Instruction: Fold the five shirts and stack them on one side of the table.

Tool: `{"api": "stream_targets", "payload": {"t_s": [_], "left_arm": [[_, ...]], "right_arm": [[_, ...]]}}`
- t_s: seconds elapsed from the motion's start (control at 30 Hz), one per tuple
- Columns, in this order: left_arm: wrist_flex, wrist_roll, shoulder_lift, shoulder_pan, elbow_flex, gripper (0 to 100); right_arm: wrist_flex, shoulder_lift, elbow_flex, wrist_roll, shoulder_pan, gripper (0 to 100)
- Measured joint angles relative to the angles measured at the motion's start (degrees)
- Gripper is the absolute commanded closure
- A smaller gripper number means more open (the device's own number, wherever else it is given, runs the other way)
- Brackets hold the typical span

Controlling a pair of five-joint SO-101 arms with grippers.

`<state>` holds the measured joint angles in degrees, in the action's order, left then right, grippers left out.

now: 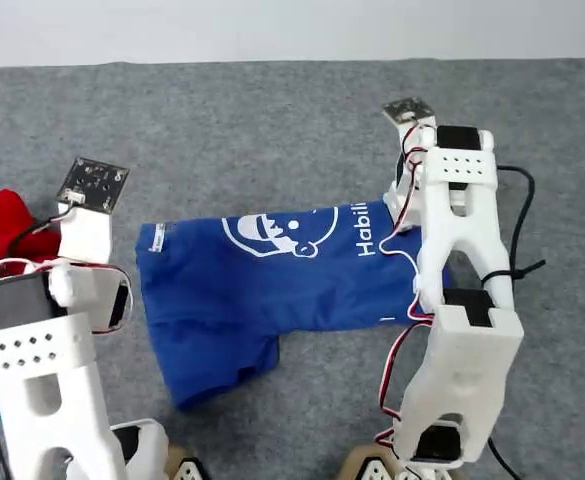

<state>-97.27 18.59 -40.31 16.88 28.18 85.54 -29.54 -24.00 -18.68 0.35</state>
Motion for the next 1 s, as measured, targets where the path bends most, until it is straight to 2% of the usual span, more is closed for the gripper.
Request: {"api": "stream_targets", "payload": {"t_s": [0.67, 0.93, 1.0], "left_arm": [[0.70, 0.00, 0.00, 0.18, 3.08, 99], [0.70, 0.00, 0.00, 0.18, 3.08, 99], [0.70, 0.00, 0.00, 0.18, 3.08, 99]], "right_arm": [[-12.04, -9.58, 0.00, 1.49, 1.58, 79.0], [-13.63, -11.16, 0.00, 1.49, 1.67, 79.1], [-13.36, -11.16, 0.00, 1.49, 1.67, 82.7]]}}
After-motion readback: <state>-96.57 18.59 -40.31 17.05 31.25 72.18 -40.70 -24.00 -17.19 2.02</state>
